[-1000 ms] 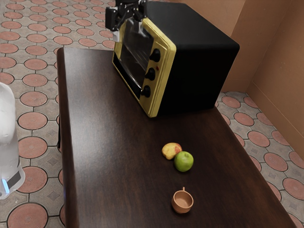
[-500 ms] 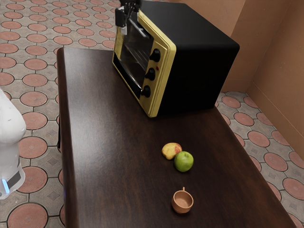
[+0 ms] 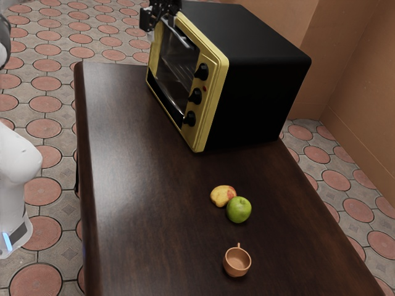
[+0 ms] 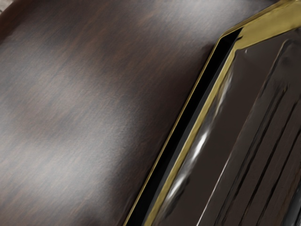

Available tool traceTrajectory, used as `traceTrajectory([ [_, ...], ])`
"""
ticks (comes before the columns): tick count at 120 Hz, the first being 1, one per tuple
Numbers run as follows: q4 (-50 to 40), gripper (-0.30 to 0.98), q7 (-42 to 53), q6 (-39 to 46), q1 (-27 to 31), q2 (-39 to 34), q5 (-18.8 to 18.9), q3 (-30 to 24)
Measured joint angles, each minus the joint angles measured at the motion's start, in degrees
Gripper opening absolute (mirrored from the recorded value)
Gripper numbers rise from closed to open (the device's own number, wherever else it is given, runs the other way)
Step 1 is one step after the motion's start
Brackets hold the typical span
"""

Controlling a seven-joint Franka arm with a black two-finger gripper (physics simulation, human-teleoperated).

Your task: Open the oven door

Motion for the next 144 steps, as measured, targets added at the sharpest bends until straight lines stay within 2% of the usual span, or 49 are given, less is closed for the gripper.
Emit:
traceTrajectory([
  [50,0.0,0.69,11.3,5.4,5.9,2.4,-0.2,0.0],
  [144,-1.4,0.69,19.7,11.1,6.0,6.2,-1.7,0.0],
])
